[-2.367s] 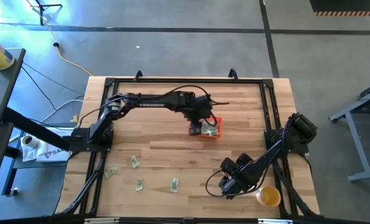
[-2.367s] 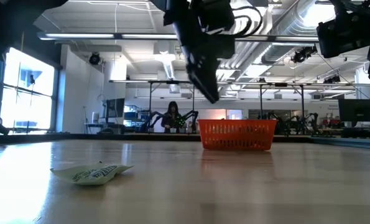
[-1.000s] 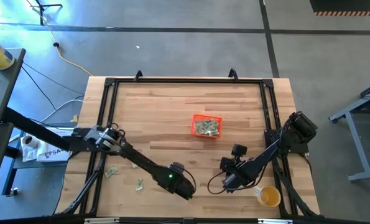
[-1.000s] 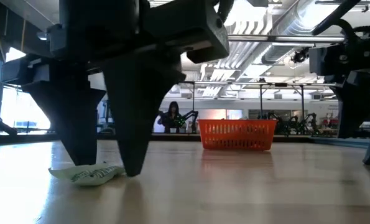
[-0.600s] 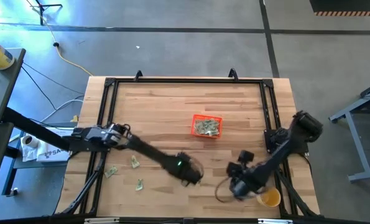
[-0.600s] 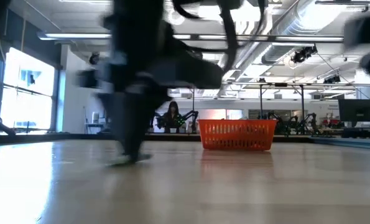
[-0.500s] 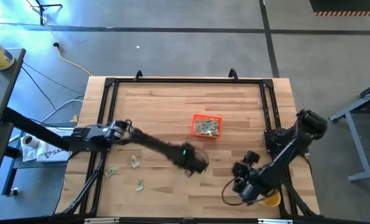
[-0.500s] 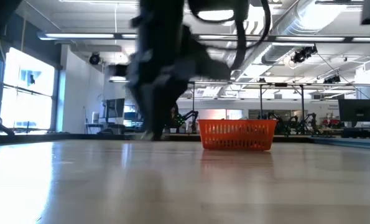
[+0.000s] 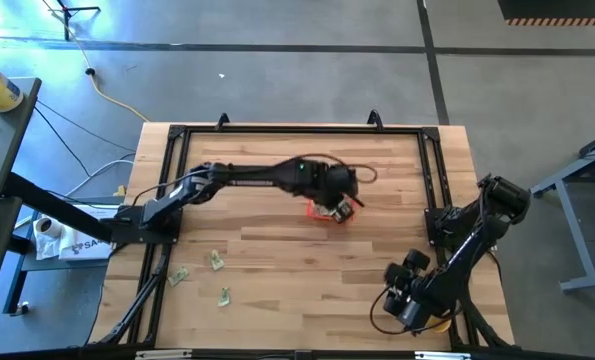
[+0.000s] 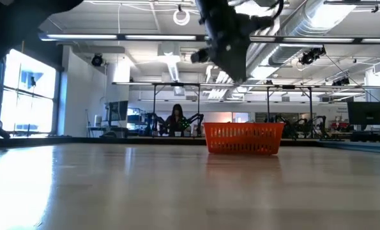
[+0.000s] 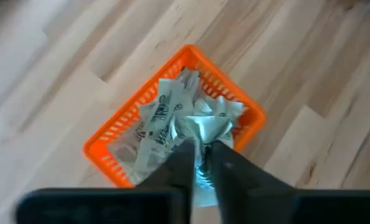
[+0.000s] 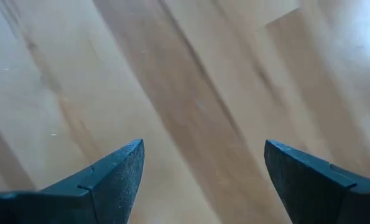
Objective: Pick and place Stevia / Truvia into bins
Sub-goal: Put the green stevia packet into the orange basket
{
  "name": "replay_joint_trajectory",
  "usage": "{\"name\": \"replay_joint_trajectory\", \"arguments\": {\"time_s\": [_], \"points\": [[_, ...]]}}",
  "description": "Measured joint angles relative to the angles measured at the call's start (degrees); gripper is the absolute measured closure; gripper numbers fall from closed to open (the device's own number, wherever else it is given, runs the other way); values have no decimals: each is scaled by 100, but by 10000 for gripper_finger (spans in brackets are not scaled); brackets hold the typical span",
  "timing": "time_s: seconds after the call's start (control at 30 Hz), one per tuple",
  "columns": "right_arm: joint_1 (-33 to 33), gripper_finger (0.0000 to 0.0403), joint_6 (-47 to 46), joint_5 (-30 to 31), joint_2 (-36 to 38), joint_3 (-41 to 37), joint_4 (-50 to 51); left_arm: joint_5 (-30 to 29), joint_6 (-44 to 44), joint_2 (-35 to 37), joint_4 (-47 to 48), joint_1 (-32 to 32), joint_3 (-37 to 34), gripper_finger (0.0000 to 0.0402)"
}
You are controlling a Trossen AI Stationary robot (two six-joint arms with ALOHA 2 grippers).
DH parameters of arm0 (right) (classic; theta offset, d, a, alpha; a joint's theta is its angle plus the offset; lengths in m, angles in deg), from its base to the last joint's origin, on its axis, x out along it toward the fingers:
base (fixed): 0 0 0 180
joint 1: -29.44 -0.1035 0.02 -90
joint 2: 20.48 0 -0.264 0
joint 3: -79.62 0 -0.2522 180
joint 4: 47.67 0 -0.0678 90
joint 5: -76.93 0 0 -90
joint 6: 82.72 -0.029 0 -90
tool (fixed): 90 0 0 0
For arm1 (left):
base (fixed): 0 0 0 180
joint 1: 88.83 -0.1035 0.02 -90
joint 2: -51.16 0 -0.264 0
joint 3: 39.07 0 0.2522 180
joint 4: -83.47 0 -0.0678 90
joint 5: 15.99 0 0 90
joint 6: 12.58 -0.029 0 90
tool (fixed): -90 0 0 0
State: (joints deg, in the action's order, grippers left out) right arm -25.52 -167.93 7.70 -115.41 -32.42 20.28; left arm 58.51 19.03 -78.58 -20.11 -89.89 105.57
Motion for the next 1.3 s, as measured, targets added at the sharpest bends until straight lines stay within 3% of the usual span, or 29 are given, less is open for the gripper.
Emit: {"name": "replay_joint_trajectory", "arguments": {"time_s": [0.1,0.17,0.33,0.43,0.57,0.67,0.73,0.9,1.07,1.3], "points": [[44,80,9,26,0,-117,-298,564,85,-8,-478,-277,-347,265],[103,80,30,69,0,-174,-365,608,98,-7,-277,-387,-408,228],[293,80,398,375,0,-226,-371,391,162,148,1710,-391,-186,161],[502,80,865,645,0,-226,-395,314,311,216,2859,-32,-236,142],[943,80,1608,846,2,-228,-527,706,1314,873,2516,960,-1223,142],[1309,80,2189,898,1,-226,-769,520,2933,1321,2808,1681,-2133,152],[1529,80,2664,938,3,-251,-1120,608,4144,1544,2195,2052,-2874,160],[2106,80,3917,868,-7,-235,-1815,1468,6815,1969,2343,2739,-4253,168],[2593,80,4799,485,-7,-217,-2410,2245,7571,2114,1642,2948,-5366,161],[2957,80,5012,64,-7,-217,-2557,1675,8576,2722,-123,2960,-6791,158]]}}
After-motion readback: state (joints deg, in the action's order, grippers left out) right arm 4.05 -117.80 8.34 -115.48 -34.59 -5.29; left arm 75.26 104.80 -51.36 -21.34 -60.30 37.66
